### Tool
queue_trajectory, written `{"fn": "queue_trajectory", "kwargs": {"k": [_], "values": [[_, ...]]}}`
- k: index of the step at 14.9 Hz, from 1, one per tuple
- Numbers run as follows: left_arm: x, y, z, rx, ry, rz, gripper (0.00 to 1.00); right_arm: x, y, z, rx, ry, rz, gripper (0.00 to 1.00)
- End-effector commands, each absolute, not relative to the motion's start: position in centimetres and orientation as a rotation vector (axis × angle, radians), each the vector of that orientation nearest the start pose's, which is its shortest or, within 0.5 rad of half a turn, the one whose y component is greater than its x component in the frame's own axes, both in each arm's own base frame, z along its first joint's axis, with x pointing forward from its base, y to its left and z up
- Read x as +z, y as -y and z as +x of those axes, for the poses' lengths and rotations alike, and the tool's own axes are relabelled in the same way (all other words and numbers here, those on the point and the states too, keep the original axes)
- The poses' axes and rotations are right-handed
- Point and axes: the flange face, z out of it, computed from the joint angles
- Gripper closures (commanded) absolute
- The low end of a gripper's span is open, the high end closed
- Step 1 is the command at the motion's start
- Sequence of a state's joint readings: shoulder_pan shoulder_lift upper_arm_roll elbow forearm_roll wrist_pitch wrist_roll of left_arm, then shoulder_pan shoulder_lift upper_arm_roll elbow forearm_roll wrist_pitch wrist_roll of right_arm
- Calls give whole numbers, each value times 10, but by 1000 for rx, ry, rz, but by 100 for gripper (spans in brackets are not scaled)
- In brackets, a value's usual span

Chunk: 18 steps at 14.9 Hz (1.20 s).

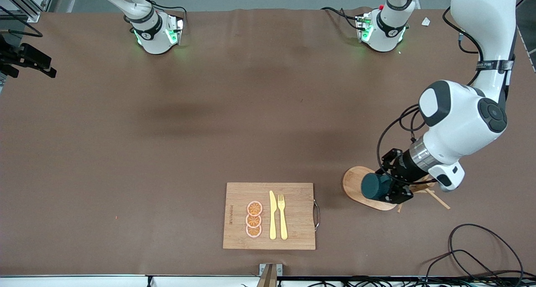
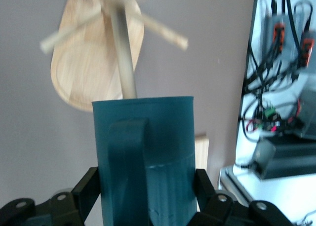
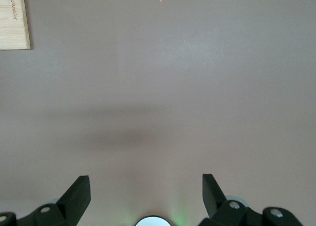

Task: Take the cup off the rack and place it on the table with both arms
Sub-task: 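Close the left gripper on the teal mug's body, then lift the mug off the rack peg with the left gripper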

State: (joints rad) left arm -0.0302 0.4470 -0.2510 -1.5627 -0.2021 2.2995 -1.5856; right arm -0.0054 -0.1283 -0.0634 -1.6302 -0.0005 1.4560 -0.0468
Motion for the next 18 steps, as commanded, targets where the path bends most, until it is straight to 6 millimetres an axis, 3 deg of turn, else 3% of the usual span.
{"fn": "queue_trajectory", "kwargs": {"k": [1, 3, 8, 11, 18], "values": [[457, 204, 680, 127, 2319, -2675, 45, 656, 40, 495, 59, -33, -3131, 0], [469, 233, 670, 97, 2244, -2740, 45, 656, 39, 495, 57, -30, -3130, 0], [458, 339, 625, -194, 1799, -2899, 45, 652, 50, 494, 72, -66, -3116, 0], [427, 405, 591, -401, 1472, -2945, 45, 652, 50, 494, 81, -66, -3113, 0], [340, 520, 508, -844, 1096, -2882, 45, 655, 47, 493, 86, -52, -3115, 0]]}}
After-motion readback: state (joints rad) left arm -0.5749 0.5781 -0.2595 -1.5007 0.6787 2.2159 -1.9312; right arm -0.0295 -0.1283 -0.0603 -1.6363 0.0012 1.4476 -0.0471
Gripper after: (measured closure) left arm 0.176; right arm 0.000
